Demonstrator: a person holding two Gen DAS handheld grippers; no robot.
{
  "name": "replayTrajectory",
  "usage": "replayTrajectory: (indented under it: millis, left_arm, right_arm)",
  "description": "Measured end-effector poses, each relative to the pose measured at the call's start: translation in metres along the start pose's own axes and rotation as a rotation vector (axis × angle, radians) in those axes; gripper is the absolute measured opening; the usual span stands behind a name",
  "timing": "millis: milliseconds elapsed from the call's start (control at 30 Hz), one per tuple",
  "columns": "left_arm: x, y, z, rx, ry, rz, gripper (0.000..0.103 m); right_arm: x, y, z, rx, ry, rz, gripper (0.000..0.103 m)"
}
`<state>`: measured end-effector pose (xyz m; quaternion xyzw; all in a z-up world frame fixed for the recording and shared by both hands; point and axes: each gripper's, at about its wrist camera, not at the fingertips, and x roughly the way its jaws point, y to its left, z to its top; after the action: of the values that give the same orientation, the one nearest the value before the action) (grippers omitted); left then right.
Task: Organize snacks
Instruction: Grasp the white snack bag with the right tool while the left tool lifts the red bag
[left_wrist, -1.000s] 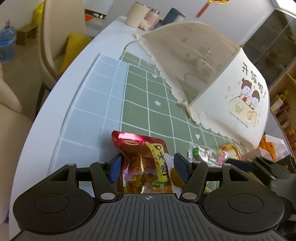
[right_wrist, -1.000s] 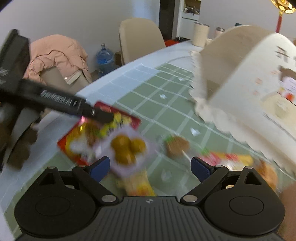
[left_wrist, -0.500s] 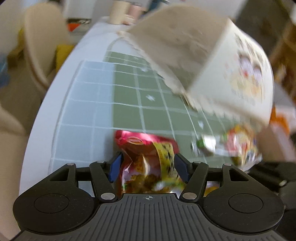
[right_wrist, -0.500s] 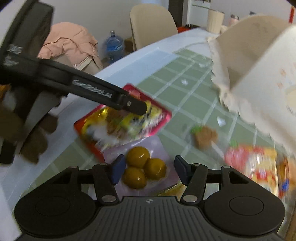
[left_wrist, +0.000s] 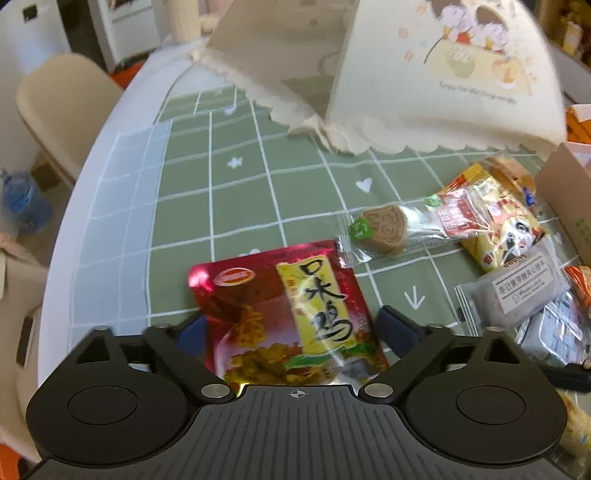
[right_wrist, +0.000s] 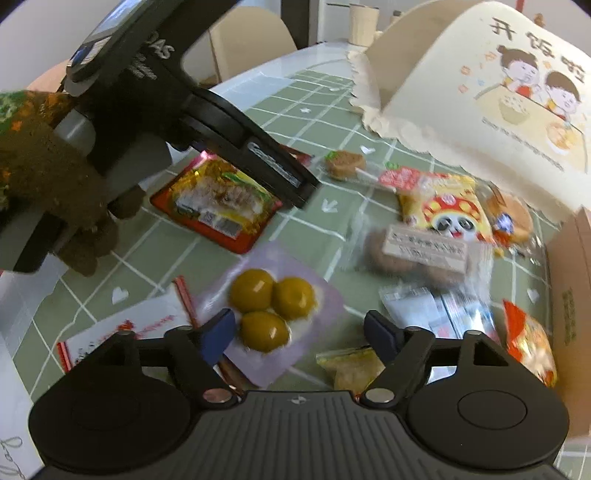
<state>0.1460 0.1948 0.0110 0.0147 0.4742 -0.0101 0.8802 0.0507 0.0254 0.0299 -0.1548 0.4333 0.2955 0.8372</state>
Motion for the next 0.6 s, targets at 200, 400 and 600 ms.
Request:
replayTrajectory:
  millis: [200,400,600]
  left_arm:
    - [-0.026,0.016,-0.03,-0.038,-0.077,-0.047,0.075]
    - [-0.063,0.026,-0.056,-0.139,-0.121,-0.095,0.069]
    - [-0.117,0.041,-0.083,-0.27,-0.186,-0.123,0.069]
  right_arm:
    - [-0.017,-0.013,-0.007,0.03,-0.026,0.003,0.079]
    - [-0.031,-0.003,-0.006,0.036,-0.055,0.065,0.079]
    - [-0.041,0.018,-0.011,0.031,-0.06,0.188,0.08]
